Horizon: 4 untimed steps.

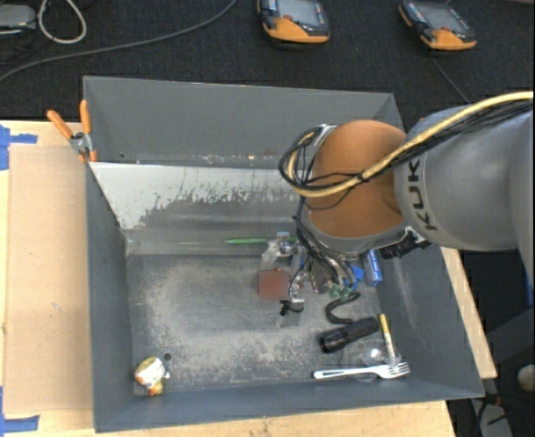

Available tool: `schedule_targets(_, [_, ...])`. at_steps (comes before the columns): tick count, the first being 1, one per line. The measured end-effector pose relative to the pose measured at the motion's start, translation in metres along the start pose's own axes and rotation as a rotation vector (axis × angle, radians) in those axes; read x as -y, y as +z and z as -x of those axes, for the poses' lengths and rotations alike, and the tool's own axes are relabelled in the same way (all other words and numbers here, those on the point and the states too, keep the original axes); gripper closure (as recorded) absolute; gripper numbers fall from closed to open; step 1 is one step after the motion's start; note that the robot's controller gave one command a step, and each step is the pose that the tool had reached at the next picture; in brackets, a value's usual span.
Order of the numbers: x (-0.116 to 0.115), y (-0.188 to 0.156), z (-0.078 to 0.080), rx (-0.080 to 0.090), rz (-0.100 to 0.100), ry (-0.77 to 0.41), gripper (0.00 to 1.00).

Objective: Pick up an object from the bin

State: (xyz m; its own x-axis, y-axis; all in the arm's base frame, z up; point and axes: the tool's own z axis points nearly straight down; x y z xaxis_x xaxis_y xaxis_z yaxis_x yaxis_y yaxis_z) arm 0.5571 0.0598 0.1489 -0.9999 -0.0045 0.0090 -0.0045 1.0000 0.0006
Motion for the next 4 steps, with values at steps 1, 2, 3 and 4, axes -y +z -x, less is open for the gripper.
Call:
schedule_targets(1, [0.000, -0.005, 0.002, 0.007, 0.000, 0.002, 0.00])
schedule_targets(2, [0.047, 0.067, 0.025, 0.008, 0.001, -0.021, 0.00])
schedule_targets(3, [0.065, 0.107, 0.031, 0.008, 0.002, -0.029, 0.00])
schedule_targets(4, [0.061, 0.085, 0.031, 0.013, 0.001, -0.021, 0.00])
